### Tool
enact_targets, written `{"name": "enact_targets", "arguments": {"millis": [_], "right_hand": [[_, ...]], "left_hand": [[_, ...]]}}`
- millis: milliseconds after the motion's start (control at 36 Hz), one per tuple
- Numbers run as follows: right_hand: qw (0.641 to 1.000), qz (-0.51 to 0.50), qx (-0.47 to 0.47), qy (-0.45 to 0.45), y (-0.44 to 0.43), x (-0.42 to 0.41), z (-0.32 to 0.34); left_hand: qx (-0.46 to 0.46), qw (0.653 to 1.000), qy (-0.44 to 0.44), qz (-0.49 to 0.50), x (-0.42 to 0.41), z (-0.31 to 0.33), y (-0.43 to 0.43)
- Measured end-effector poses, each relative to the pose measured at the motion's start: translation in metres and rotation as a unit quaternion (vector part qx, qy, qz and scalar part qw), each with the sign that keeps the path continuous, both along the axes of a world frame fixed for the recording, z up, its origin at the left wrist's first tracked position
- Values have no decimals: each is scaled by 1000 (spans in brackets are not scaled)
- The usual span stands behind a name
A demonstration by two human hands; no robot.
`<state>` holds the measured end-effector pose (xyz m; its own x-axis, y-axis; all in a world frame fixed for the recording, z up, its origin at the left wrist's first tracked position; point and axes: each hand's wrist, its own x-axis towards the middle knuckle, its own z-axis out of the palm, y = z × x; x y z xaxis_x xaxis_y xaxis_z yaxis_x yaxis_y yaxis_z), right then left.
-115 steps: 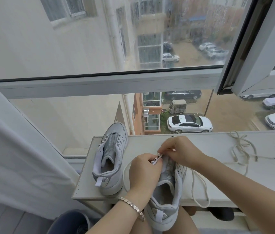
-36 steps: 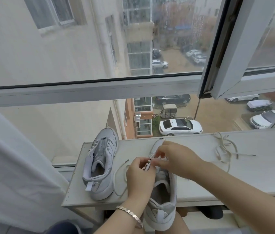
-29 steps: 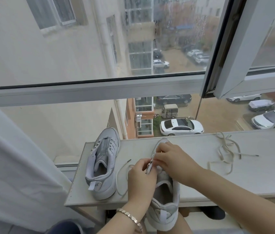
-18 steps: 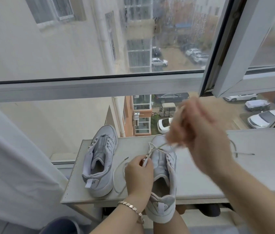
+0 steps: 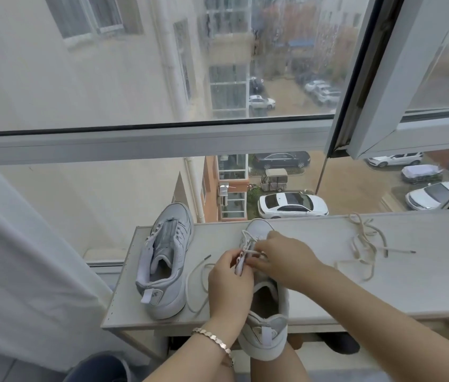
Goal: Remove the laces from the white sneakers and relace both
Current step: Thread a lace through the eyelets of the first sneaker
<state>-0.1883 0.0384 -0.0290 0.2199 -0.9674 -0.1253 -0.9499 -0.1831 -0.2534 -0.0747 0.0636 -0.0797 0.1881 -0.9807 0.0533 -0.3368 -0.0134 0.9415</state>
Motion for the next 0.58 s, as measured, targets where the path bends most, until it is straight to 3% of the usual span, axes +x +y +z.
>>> {"name": "enact_targets", "arguments": {"millis": [56, 194, 278, 361, 472, 528, 583], "right_hand": [[998, 37, -42, 6, 2, 3, -1], [949, 166, -197, -180, 28, 6, 15], [926, 163, -159, -301, 42, 8, 28], [881, 187, -141, -411, 50, 3, 41], [843, 149, -100, -506, 52, -12, 42], [854, 51, -32, -518, 45, -23, 39], [915, -47, 3, -402, 34, -35, 34]], "left_hand": [[-4, 1000, 2, -10, 2, 1, 2], [-3, 1000, -11, 20, 0, 2, 5], [-6, 1000, 4, 11, -3, 4, 7], [-6, 999, 32, 25, -3, 4, 8], [-4, 999, -7, 37, -3, 2, 5], [2, 999, 5, 35, -2, 1, 3], [10, 999, -1, 31, -1, 2, 2]]}}
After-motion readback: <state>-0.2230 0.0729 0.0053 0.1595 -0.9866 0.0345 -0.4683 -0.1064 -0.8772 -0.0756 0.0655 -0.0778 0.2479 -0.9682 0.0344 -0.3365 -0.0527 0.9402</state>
